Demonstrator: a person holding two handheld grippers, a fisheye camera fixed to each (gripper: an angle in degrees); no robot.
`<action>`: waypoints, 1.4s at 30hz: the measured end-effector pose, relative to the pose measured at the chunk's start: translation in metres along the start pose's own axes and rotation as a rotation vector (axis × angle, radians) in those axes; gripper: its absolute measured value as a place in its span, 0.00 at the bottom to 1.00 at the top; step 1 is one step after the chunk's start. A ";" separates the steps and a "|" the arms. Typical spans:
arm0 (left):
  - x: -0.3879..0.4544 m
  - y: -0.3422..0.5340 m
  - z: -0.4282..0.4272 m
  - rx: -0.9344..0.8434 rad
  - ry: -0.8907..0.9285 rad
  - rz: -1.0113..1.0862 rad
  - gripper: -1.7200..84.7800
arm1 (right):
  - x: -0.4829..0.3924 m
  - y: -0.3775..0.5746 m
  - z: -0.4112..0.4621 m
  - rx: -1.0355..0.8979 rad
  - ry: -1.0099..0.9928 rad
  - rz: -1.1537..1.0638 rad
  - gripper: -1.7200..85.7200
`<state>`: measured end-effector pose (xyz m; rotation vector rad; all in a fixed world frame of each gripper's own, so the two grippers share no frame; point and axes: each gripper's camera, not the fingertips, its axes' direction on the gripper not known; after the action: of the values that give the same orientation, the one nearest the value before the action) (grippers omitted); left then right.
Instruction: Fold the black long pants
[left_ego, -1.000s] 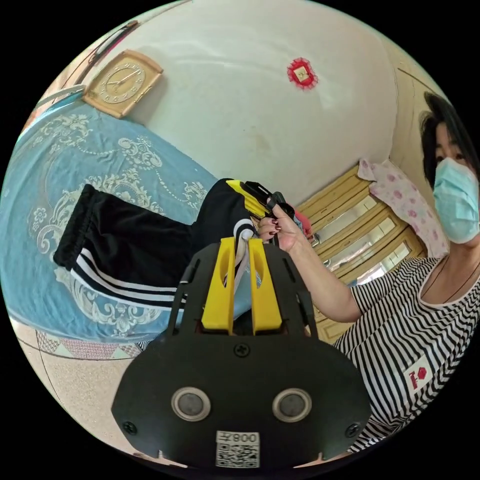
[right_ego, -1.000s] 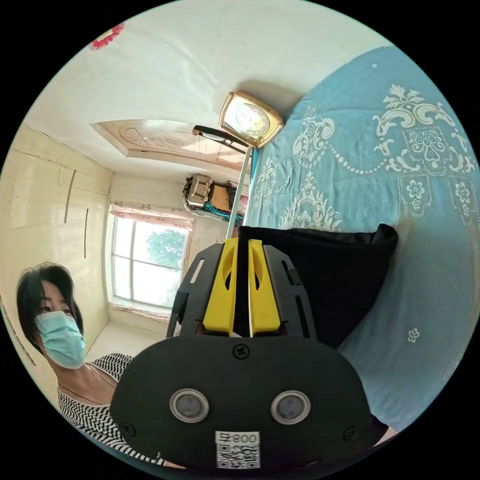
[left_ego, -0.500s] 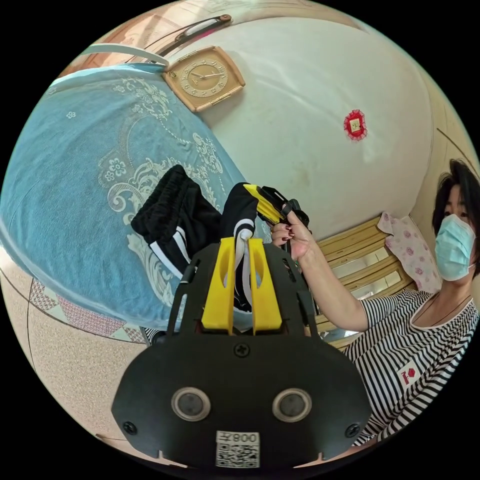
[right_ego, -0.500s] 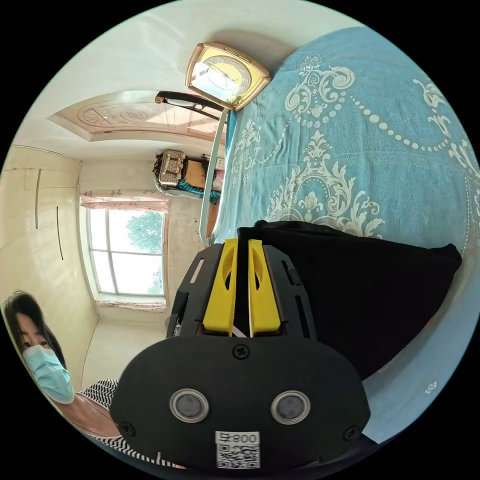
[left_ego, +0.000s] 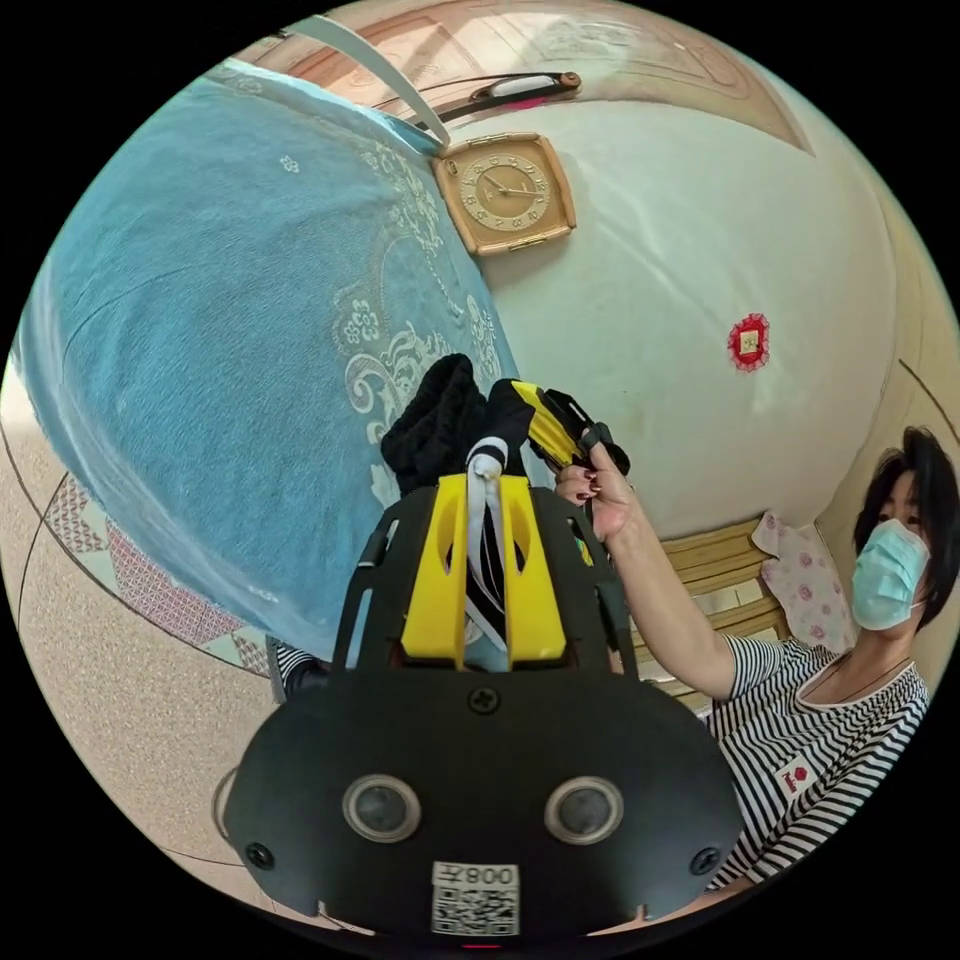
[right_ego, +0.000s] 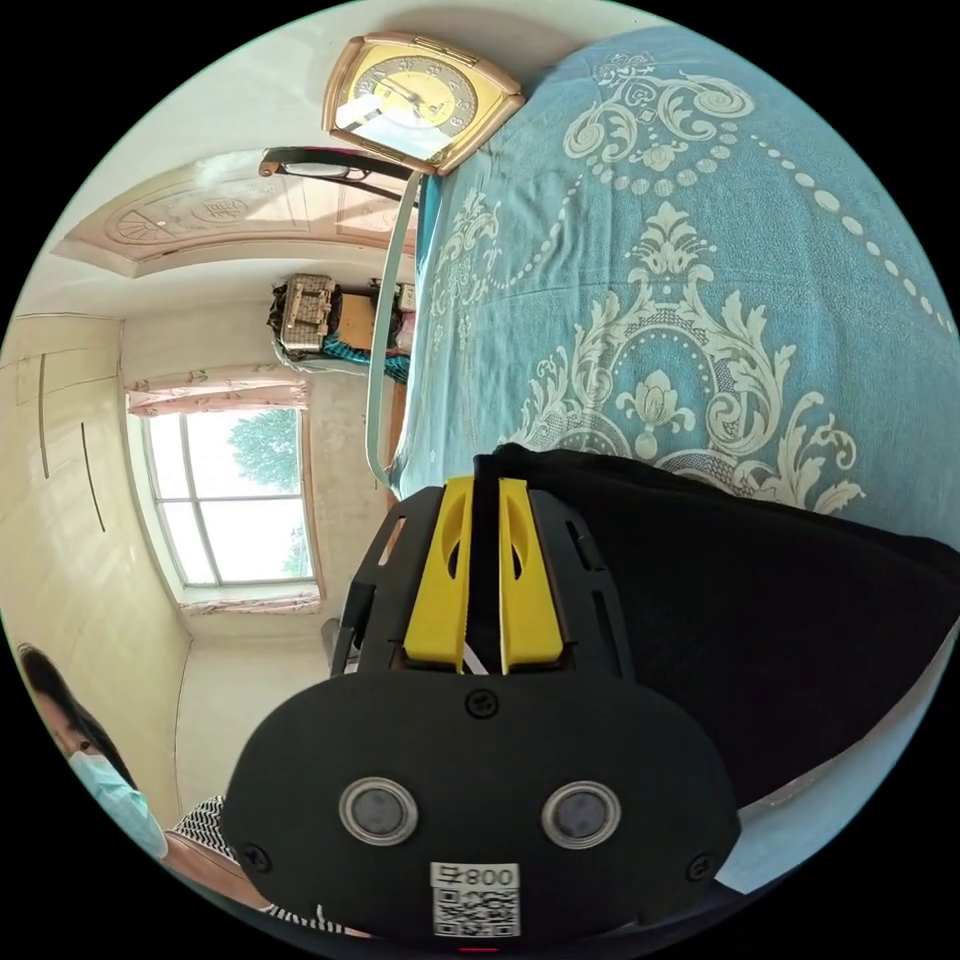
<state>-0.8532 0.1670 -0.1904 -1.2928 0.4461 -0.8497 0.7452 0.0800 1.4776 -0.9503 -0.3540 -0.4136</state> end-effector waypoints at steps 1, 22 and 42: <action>-0.004 0.001 -0.004 0.010 0.002 -0.025 0.09 | 0.001 -0.003 0.006 -0.014 -0.013 -0.001 0.08; 0.087 0.014 0.029 -0.059 -0.310 0.241 0.02 | -0.004 0.001 0.057 -0.131 0.077 -0.175 0.02; 0.113 0.063 0.132 -0.213 -0.579 0.345 0.02 | 0.067 0.140 -0.012 -0.174 0.250 -0.258 0.02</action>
<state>-0.6681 0.1695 -0.1991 -1.5297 0.2849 -0.1220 0.8731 0.1302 1.4037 -1.0122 -0.2150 -0.8012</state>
